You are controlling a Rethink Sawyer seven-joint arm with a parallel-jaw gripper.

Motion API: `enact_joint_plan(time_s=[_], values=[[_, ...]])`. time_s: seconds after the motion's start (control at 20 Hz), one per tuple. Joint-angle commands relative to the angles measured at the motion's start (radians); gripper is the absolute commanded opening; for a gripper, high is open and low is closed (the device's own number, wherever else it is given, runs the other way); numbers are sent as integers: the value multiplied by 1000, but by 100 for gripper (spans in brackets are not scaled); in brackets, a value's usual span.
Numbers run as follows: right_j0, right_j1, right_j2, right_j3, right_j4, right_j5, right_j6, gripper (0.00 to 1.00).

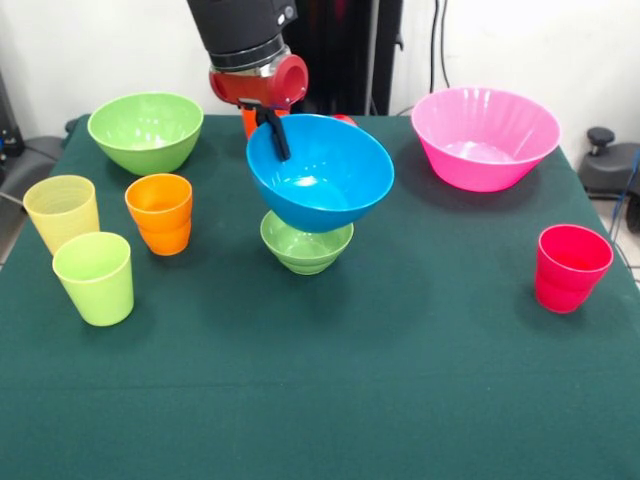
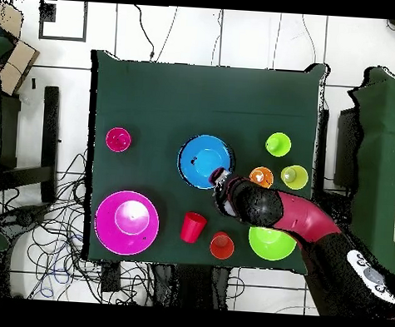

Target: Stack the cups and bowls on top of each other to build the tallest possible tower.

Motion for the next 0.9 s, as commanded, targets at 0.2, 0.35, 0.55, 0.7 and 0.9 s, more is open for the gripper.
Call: enact_joint_plan(time_s=[0.2,0.35,0.55,0.7,0.9], values=[[-6,33,-37,18,-84,-70,2,0],[-5,34,-41,22,-89,-79,4,0],[1,40,-46,23,-96,-100,12,0],[4,44,-49,24,-97,-112,16,0],[6,50,-55,23,-99,-124,20,0]])
